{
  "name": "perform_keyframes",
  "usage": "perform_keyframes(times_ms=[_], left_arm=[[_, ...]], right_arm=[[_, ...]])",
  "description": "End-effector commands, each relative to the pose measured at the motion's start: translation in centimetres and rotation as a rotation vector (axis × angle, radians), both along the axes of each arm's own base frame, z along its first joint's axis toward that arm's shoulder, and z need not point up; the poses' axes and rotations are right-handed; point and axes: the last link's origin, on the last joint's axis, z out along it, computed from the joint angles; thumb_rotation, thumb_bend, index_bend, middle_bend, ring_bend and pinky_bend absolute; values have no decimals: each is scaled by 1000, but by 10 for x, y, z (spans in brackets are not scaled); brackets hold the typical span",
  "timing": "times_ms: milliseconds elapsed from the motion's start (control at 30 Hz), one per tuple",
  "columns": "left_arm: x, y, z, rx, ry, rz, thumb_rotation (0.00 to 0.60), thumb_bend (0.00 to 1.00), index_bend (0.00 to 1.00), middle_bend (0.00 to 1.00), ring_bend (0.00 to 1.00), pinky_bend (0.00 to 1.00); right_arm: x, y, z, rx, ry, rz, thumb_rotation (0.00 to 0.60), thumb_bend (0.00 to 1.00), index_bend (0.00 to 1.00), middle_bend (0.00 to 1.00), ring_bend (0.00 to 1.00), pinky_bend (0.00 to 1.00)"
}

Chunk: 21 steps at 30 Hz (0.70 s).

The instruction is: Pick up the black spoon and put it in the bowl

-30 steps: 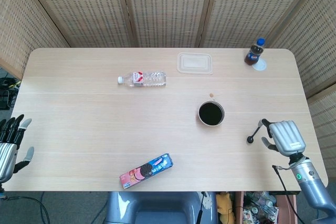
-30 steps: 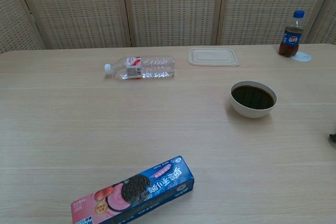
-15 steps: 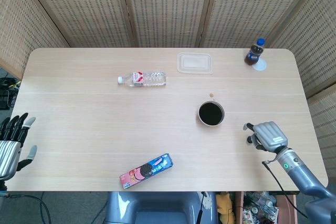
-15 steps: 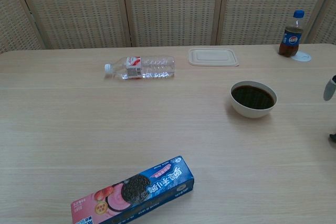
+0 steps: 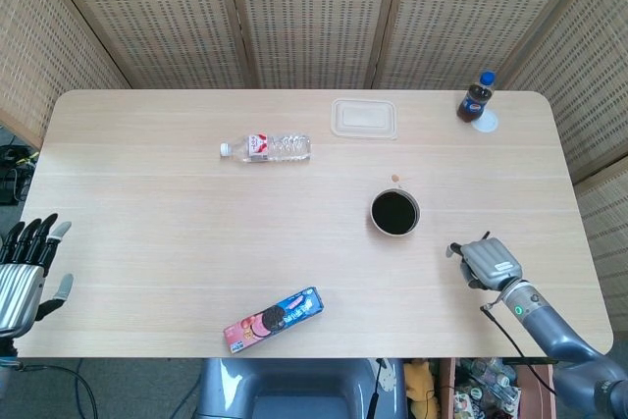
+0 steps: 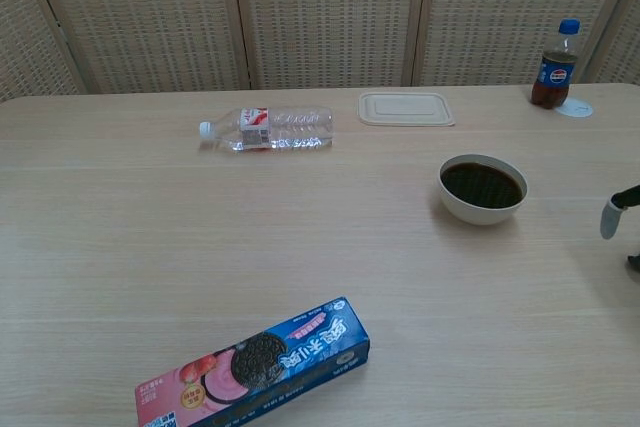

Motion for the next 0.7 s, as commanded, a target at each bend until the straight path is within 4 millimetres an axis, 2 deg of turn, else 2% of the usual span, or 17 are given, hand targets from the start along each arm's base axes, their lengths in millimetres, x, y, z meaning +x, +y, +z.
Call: perform_keyframes(times_ms=[33,433,700], left_arm=[[0,0,0,0,-1,0,600,447,71,39,0,0],[-1,-2,-2,-2,-2,4,600,447,71,39,0,0],[-3,-4,-2,-4,-1,14,600,447,71,39,0,0]], right_arm=[[-4,0,-3,9,10,-12,600,845,326,1000,1000,1000],[-26,-2,-10,5,34,-79,600,847,326,1000,1000,1000],[-33,-4,-13,9,45,-99,600,849,326,1000,1000,1000]])
